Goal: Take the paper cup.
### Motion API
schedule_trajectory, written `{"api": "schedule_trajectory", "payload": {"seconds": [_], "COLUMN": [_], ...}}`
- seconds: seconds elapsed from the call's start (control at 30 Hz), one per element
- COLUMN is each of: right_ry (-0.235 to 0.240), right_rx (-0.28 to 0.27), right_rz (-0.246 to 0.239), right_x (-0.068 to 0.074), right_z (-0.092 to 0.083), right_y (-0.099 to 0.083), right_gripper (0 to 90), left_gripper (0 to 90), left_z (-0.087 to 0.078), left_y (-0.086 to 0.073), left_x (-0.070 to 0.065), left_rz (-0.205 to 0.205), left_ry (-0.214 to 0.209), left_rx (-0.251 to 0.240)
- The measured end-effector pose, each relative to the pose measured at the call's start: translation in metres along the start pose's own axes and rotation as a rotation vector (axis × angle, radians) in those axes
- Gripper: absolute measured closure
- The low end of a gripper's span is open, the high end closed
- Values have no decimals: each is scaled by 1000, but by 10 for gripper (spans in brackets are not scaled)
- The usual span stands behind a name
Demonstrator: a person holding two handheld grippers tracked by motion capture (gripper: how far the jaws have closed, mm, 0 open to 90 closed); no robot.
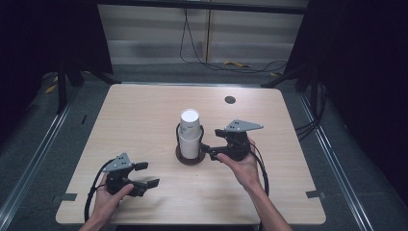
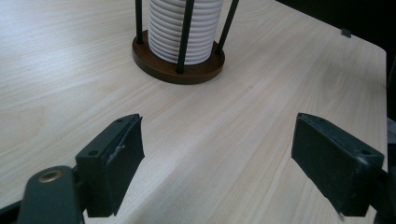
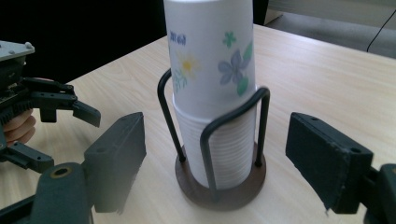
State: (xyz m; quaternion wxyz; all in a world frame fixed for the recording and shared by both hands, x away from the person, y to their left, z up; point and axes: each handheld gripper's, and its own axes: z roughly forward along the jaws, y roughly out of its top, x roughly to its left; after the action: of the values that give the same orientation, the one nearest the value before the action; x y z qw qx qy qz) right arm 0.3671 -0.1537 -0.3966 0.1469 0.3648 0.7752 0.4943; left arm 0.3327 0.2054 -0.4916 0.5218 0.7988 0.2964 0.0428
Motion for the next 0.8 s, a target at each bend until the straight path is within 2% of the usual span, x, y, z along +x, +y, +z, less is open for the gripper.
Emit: {"api": "schedule_trajectory", "payload": {"seconds": [0.03, 0.07, 0.2, 0.27, 0.37, 0.5, 0.63, 0.8], "right_ry": [-8, 16, 30, 44, 48, 41, 34, 59], "right_rx": [1, 0, -3, -11, 5, 9, 15, 31], "right_rz": [-12, -10, -44, -42, -59, -47, -48, -33], "right_x": [0, 2, 8, 10, 12, 7, 1, -2], "right_z": [1, 3, 6, 8, 13, 21, 30, 40], "right_y": [4, 11, 22, 29, 37, 44, 51, 56], "right_gripper": [192, 170, 161, 138, 135, 141, 169, 177], "left_gripper": [167, 167, 167, 167, 167, 167, 167, 167], "left_z": [1, 2, 3, 4, 4, 5, 6, 6], "left_y": [0, 0, -1, -1, -2, -2, -3, -4], "left_x": [0, 0, 0, 0, 0, 0, 1, 2], "left_rz": [0, 0, 5, 4, 3, 11, -1, 0], "left_ry": [1, -3, -6, -4, -13, -13, -24, -19], "left_rx": [1, 6, 17, 17, 18, 28, 26, 35]}}
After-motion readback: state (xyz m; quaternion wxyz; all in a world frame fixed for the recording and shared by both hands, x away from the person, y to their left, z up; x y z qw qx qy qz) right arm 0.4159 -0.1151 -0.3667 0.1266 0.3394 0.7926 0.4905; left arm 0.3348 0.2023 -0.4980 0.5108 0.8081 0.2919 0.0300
